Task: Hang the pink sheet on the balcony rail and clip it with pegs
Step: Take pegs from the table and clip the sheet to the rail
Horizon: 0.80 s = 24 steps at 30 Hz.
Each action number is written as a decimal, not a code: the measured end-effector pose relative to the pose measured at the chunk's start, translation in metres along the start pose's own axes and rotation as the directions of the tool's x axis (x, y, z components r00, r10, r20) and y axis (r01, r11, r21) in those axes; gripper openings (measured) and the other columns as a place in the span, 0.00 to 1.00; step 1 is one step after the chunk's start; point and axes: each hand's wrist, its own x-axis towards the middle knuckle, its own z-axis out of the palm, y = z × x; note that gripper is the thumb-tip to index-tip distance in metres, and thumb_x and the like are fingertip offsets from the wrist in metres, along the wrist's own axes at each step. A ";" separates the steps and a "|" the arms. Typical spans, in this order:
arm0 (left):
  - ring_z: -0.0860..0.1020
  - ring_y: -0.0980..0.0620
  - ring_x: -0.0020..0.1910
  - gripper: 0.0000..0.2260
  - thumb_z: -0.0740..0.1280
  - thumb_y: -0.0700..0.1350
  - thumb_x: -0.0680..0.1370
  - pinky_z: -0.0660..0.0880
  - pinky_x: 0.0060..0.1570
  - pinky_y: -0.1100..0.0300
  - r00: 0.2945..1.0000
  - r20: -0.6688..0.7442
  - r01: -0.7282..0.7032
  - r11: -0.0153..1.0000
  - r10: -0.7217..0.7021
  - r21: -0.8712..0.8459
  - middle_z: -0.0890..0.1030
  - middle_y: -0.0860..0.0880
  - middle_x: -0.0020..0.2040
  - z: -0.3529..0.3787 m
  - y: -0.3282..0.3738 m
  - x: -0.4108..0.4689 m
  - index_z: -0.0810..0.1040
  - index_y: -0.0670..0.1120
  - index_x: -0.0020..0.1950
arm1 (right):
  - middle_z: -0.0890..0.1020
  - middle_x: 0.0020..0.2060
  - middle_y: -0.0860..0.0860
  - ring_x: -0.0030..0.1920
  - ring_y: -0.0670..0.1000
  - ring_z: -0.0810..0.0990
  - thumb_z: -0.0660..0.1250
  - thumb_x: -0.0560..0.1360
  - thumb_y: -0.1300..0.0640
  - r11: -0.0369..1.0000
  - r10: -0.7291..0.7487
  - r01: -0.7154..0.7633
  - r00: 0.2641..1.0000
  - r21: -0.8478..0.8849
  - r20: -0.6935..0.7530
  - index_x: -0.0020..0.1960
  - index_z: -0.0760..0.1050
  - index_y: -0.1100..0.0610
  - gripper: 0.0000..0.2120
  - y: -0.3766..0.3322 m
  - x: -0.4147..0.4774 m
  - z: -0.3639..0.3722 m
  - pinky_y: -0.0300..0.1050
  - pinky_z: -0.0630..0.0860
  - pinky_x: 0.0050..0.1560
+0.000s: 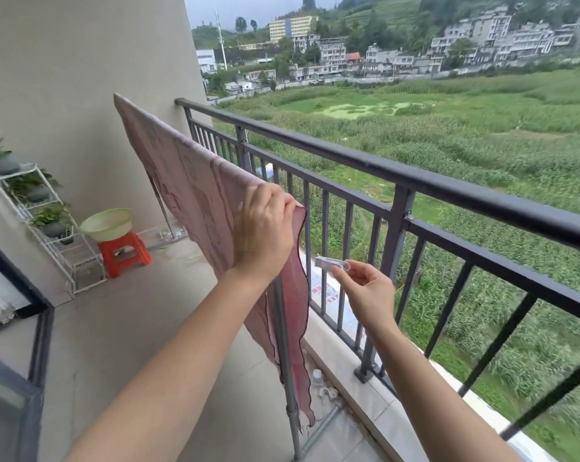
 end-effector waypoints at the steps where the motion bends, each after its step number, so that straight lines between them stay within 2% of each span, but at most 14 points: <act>1: 0.75 0.43 0.53 0.09 0.63 0.42 0.81 0.73 0.56 0.50 1.000 -0.022 -0.003 1.000 0.003 -0.002 0.78 0.44 0.52 0.003 -0.002 -0.012 0.81 0.40 0.49 | 0.86 0.41 0.48 0.42 0.44 0.84 0.79 0.69 0.50 1.000 0.018 -0.018 1.000 0.003 -0.006 0.53 0.83 0.54 0.15 0.004 0.000 -0.001 0.37 0.79 0.47; 4: 0.73 0.41 0.58 0.09 0.69 0.44 0.78 0.70 0.62 0.51 0.990 -0.109 0.085 0.994 -0.093 -0.070 0.74 0.40 0.56 0.012 -0.005 -0.053 0.77 0.38 0.50 | 0.86 0.40 0.47 0.40 0.43 0.83 0.79 0.69 0.49 0.998 0.062 -0.063 0.998 -0.025 -0.018 0.52 0.83 0.54 0.15 0.012 -0.001 -0.004 0.35 0.77 0.43; 6: 0.70 0.41 0.57 0.22 0.75 0.51 0.72 0.69 0.60 0.49 0.946 -0.108 0.293 0.948 -0.307 -0.122 0.71 0.39 0.56 0.023 -0.001 -0.084 0.72 0.36 0.53 | 0.86 0.40 0.48 0.39 0.42 0.82 0.78 0.69 0.48 0.996 0.076 -0.077 0.997 -0.037 -0.021 0.52 0.83 0.54 0.15 0.016 -0.002 -0.009 0.31 0.75 0.40; 8: 0.68 0.40 0.59 0.37 0.78 0.61 0.65 0.67 0.61 0.48 0.852 -0.030 0.518 0.849 -0.523 -0.108 0.70 0.39 0.59 0.036 0.008 -0.109 0.68 0.36 0.59 | 0.86 0.41 0.48 0.39 0.41 0.82 0.78 0.70 0.48 0.995 0.085 -0.087 0.996 -0.053 -0.028 0.52 0.83 0.53 0.14 0.019 -0.004 -0.013 0.30 0.76 0.39; 9: 0.67 0.40 0.62 0.44 0.78 0.64 0.62 0.65 0.62 0.48 0.780 0.026 0.625 0.776 -0.625 -0.087 0.68 0.39 0.62 0.044 0.013 -0.118 0.65 0.37 0.63 | 0.86 0.41 0.48 0.39 0.41 0.82 0.78 0.70 0.48 0.994 0.087 -0.089 0.996 -0.062 -0.031 0.52 0.83 0.53 0.14 0.021 -0.005 -0.016 0.30 0.76 0.39; 11: 0.63 0.42 0.66 0.54 0.77 0.68 0.58 0.63 0.65 0.46 0.572 0.122 0.819 0.571 -0.811 -0.049 0.63 0.40 0.69 0.058 0.022 -0.127 0.59 0.40 0.71 | 0.86 0.41 0.47 0.39 0.41 0.82 0.78 0.70 0.49 0.993 0.092 -0.094 0.995 -0.069 -0.025 0.52 0.83 0.53 0.14 0.023 -0.007 -0.019 0.30 0.76 0.39; 13: 0.62 0.41 0.67 0.55 0.78 0.66 0.59 0.63 0.66 0.44 0.363 0.163 0.931 0.363 -0.917 -0.034 0.61 0.41 0.71 0.070 0.028 -0.131 0.54 0.43 0.74 | 0.86 0.41 0.47 0.39 0.41 0.82 0.78 0.70 0.50 0.993 0.086 -0.087 0.996 -0.084 -0.018 0.51 0.83 0.53 0.12 0.023 -0.010 -0.023 0.30 0.76 0.39; 14: 0.64 0.40 0.66 0.51 0.78 0.62 0.63 0.65 0.64 0.44 0.309 0.154 0.951 0.305 -0.939 -0.046 0.62 0.41 0.69 0.074 0.031 -0.133 0.55 0.43 0.74 | 0.86 0.41 0.47 0.39 0.41 0.82 0.78 0.70 0.50 0.993 0.078 -0.079 0.997 -0.091 -0.015 0.50 0.82 0.52 0.11 0.022 -0.011 -0.025 0.30 0.77 0.39; 15: 0.67 0.38 0.64 0.43 0.77 0.57 0.67 0.69 0.60 0.46 0.305 0.126 0.952 0.298 -0.944 -0.074 0.65 0.41 0.67 0.077 0.032 -0.137 0.58 0.43 0.72 | 0.85 0.40 0.47 0.39 0.42 0.81 0.78 0.70 0.50 0.994 0.072 -0.073 0.997 -0.086 -0.012 0.49 0.82 0.51 0.10 0.021 -0.012 -0.027 0.30 0.77 0.39; 16: 0.70 0.38 0.61 0.32 0.74 0.52 0.72 0.71 0.53 0.49 0.341 0.094 0.937 0.331 -0.935 -0.110 0.69 0.41 0.63 0.078 0.033 -0.141 0.62 0.42 0.68 | 0.85 0.40 0.47 0.39 0.42 0.82 0.78 0.71 0.51 0.995 0.066 -0.067 0.998 -0.074 -0.005 0.49 0.82 0.51 0.10 0.020 -0.013 -0.029 0.31 0.78 0.40; 18: 0.76 0.39 0.52 0.12 0.67 0.45 0.77 0.68 0.43 0.56 0.453 0.081 0.885 0.438 -0.888 -0.155 0.77 0.43 0.53 0.075 0.033 -0.151 0.69 0.43 0.57 | 0.85 0.40 0.48 0.40 0.43 0.82 0.79 0.70 0.52 0.997 0.061 -0.060 0.998 -0.055 0.020 0.49 0.82 0.52 0.11 0.018 -0.015 -0.034 0.33 0.80 0.41; 19: 0.77 0.39 0.48 0.06 0.65 0.43 0.79 0.66 0.40 0.57 0.514 0.093 0.854 0.499 -0.853 -0.148 0.78 0.44 0.49 0.073 0.031 -0.155 0.71 0.43 0.52 | 0.86 0.40 0.48 0.40 0.44 0.83 0.79 0.69 0.53 0.997 0.064 -0.062 0.997 -0.047 0.034 0.49 0.82 0.53 0.11 0.018 -0.017 -0.035 0.34 0.81 0.43; 22: 0.77 0.37 0.42 0.06 0.65 0.40 0.79 0.67 0.36 0.54 0.681 0.116 0.732 0.679 -0.723 -0.058 0.78 0.42 0.44 0.068 0.018 -0.165 0.73 0.40 0.45 | 0.87 0.40 0.51 0.39 0.45 0.84 0.80 0.68 0.58 0.998 0.055 -0.055 0.995 0.000 0.083 0.47 0.82 0.56 0.10 0.015 -0.023 -0.035 0.39 0.82 0.44; 24: 0.76 0.36 0.39 0.08 0.68 0.40 0.78 0.70 0.33 0.53 0.734 0.157 0.669 0.743 -0.661 0.006 0.77 0.40 0.41 0.064 0.013 -0.166 0.72 0.40 0.42 | 0.87 0.41 0.54 0.39 0.46 0.84 0.80 0.68 0.60 0.998 0.026 -0.032 0.991 0.051 0.130 0.46 0.82 0.59 0.10 0.011 -0.028 -0.030 0.38 0.81 0.43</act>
